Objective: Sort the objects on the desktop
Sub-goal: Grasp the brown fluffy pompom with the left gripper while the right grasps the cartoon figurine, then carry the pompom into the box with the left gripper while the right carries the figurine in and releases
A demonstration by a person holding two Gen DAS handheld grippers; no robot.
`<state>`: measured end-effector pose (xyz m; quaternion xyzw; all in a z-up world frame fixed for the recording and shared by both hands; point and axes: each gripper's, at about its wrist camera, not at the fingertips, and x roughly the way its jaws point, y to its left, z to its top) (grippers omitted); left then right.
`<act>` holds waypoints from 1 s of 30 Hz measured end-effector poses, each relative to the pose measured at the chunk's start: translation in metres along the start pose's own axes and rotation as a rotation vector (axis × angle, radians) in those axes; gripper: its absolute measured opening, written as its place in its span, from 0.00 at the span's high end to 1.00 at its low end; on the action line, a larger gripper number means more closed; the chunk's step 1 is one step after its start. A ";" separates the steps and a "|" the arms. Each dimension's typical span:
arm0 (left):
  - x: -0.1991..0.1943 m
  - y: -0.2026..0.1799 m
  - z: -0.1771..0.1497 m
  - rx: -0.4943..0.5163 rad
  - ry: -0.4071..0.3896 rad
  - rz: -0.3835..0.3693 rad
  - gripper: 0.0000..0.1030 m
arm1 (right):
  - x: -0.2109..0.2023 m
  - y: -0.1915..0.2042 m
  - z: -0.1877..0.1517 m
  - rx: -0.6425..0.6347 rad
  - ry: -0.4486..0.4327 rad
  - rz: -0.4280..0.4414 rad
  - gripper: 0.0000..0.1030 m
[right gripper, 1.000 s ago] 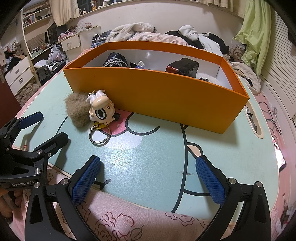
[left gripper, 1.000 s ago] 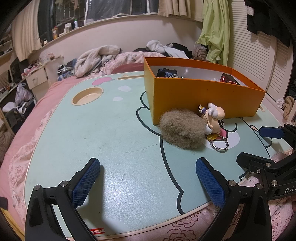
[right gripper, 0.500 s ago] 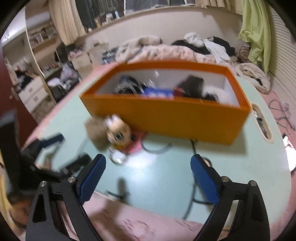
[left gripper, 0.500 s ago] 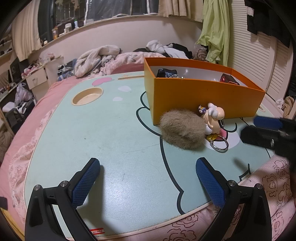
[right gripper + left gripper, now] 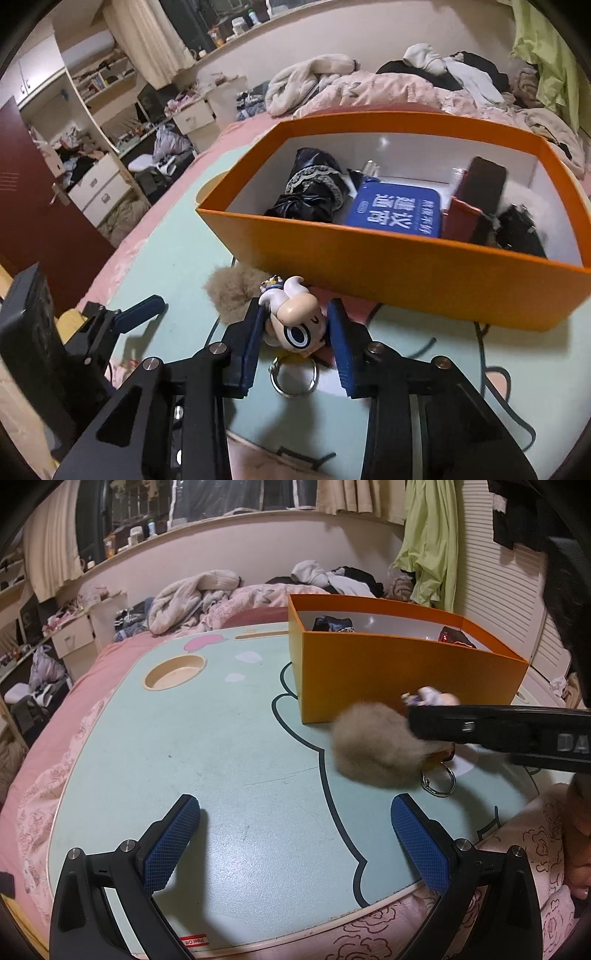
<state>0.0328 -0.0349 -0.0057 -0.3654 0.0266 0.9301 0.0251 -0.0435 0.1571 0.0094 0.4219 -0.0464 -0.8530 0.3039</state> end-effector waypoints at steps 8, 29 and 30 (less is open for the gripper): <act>-0.002 -0.006 0.015 0.016 0.015 0.001 0.00 | -0.051 -0.028 -0.024 0.074 -0.161 0.047 0.65; -0.023 -0.066 0.038 0.271 -0.072 -0.249 0.05 | -0.041 -0.069 -0.033 0.211 -0.080 -0.047 0.52; -0.023 -0.073 0.038 0.300 -0.069 -0.265 0.05 | -0.044 -0.075 -0.035 0.240 -0.100 -0.041 0.45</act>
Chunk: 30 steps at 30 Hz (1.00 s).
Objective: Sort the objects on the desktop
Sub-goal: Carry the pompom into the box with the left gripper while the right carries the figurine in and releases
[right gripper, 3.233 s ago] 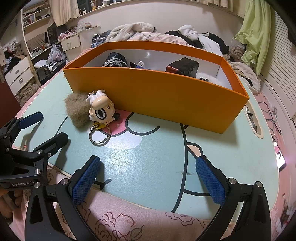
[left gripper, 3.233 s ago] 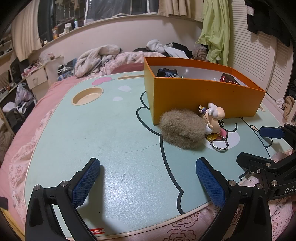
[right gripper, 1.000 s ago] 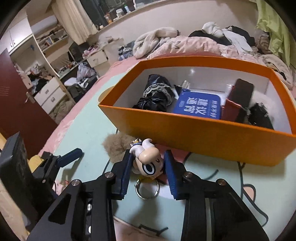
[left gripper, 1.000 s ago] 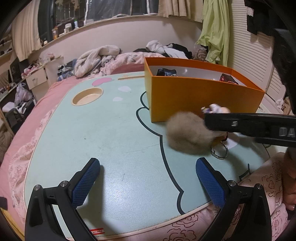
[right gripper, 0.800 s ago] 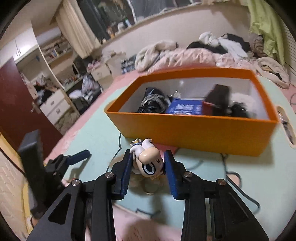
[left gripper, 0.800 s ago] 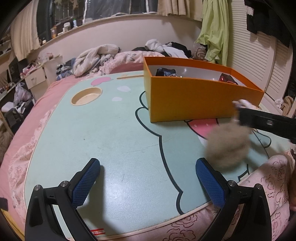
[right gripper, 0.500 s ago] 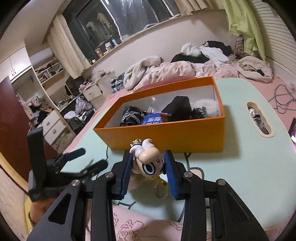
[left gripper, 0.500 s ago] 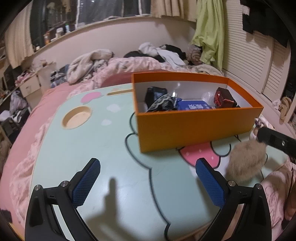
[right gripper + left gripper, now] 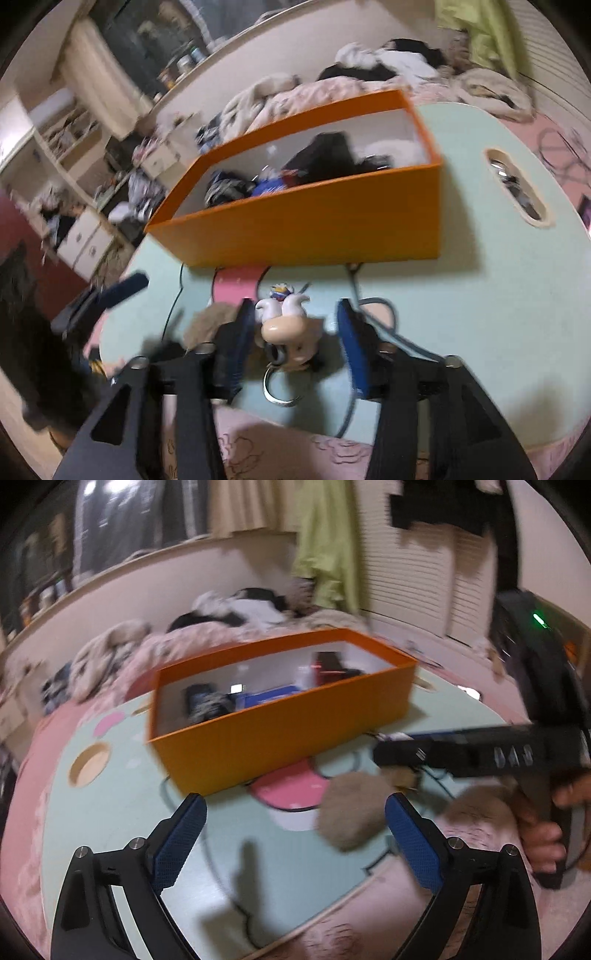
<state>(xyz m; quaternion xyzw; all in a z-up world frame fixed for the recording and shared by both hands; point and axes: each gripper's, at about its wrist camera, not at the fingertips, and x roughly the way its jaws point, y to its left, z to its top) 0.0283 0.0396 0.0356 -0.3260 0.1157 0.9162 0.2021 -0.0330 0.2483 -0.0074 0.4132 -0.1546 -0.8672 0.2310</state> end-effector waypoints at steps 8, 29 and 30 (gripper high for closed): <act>0.031 -0.038 0.016 0.191 0.101 -0.020 0.62 | -0.014 -0.015 -0.002 0.078 -0.034 0.033 0.42; -0.011 0.040 -0.025 -0.270 -0.096 -0.046 0.65 | -0.003 0.033 -0.014 -0.189 0.006 -0.104 0.64; -0.014 0.042 -0.023 -0.271 -0.107 -0.047 0.65 | -0.008 0.031 -0.014 -0.176 -0.017 -0.074 0.64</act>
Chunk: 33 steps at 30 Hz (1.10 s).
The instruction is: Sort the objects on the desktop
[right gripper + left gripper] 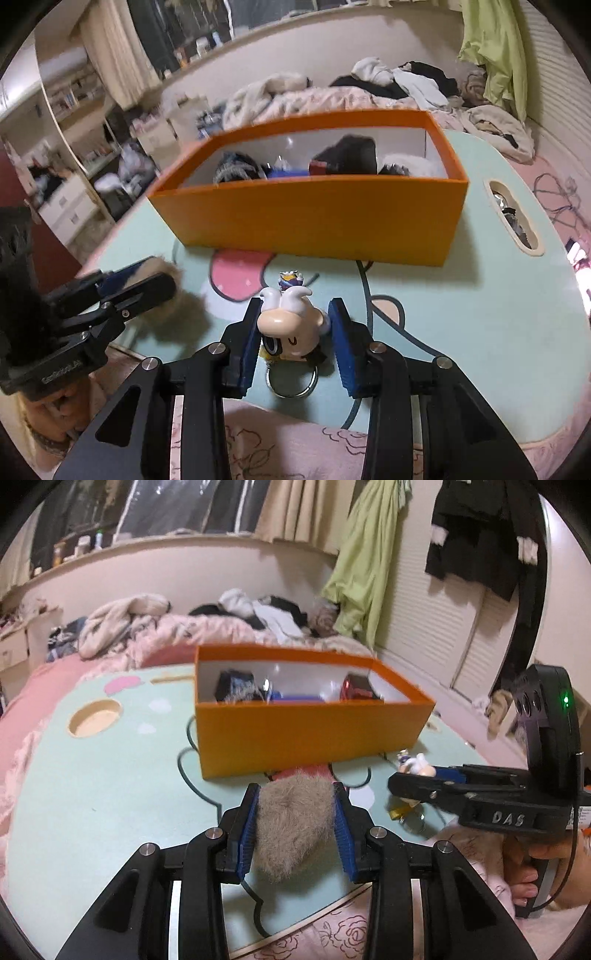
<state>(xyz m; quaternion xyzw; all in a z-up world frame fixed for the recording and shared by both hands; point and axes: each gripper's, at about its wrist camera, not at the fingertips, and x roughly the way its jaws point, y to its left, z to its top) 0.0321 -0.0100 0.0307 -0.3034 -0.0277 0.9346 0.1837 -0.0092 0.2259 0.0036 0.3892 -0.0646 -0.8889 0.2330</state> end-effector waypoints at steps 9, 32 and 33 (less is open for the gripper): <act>0.002 -0.016 0.094 0.039 -0.082 -0.033 0.65 | -0.041 0.013 0.074 -0.034 -0.204 0.010 0.64; 0.069 0.011 0.068 0.053 0.101 0.241 0.31 | 0.038 0.002 0.075 -0.043 -0.088 -0.108 0.45; 0.069 0.011 0.067 0.049 0.094 0.243 0.31 | 0.033 0.006 0.075 -0.047 -0.088 -0.105 0.45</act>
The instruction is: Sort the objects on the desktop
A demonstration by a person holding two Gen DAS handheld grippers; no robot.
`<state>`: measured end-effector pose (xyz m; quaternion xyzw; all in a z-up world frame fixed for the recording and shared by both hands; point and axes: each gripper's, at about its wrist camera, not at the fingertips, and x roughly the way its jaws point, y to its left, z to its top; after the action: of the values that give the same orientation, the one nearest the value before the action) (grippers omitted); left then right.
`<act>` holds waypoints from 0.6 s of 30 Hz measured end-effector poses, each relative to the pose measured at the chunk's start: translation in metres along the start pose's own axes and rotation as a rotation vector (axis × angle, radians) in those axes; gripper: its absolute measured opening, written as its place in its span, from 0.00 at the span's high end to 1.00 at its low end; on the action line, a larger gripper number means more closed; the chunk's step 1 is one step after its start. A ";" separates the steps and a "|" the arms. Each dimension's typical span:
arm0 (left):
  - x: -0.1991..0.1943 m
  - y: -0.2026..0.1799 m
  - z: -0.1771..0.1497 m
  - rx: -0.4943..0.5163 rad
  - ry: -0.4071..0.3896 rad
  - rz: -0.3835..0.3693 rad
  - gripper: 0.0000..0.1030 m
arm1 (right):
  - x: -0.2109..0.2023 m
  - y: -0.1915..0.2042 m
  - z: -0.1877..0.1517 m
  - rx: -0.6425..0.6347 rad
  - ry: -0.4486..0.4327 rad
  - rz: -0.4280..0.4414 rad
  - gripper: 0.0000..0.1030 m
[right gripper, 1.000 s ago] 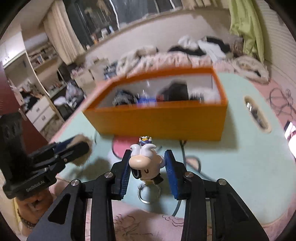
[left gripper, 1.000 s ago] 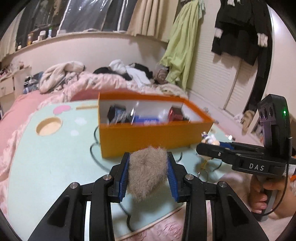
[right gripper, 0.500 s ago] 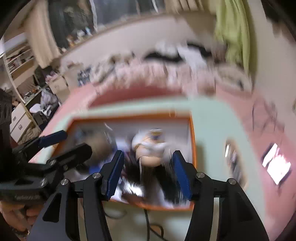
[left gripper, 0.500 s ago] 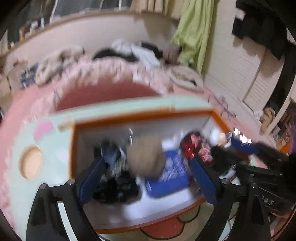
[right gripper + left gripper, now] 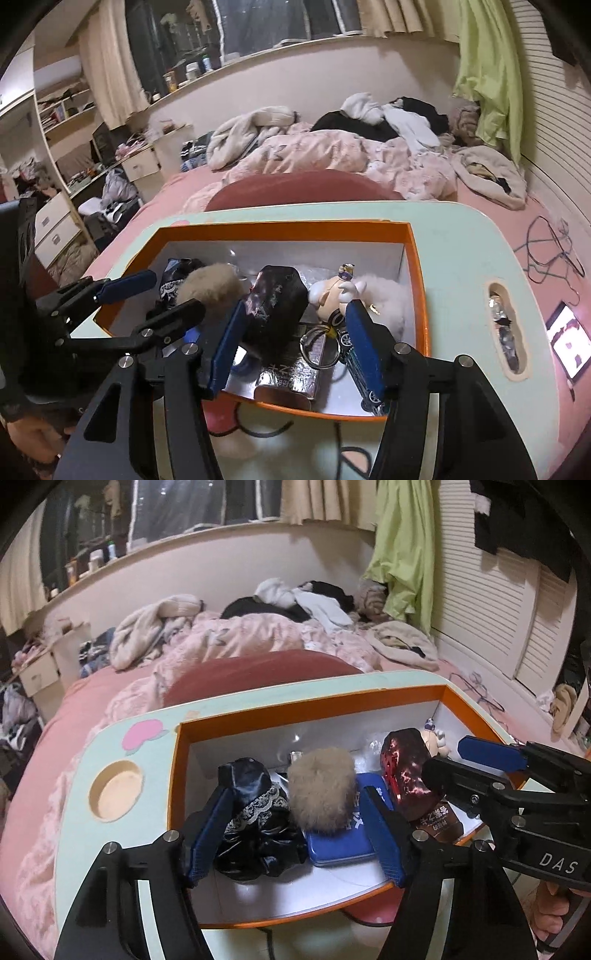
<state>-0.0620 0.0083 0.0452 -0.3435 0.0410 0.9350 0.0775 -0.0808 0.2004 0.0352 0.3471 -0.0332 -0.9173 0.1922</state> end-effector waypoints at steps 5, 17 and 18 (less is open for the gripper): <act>-0.029 0.001 -0.009 -0.021 -0.086 -0.029 0.11 | -0.022 0.011 0.000 -0.025 -0.079 -0.073 0.44; -0.026 0.019 -0.072 -0.209 0.137 -0.014 0.01 | -0.074 0.029 -0.056 -0.053 -0.042 -0.068 0.20; -0.020 0.015 -0.074 -0.183 0.148 0.033 0.00 | -0.063 0.029 -0.065 -0.067 0.014 -0.085 0.20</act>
<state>-0.0022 -0.0185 0.0021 -0.4168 -0.0331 0.9080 0.0273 0.0138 0.2019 0.0310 0.3482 0.0136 -0.9227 0.1647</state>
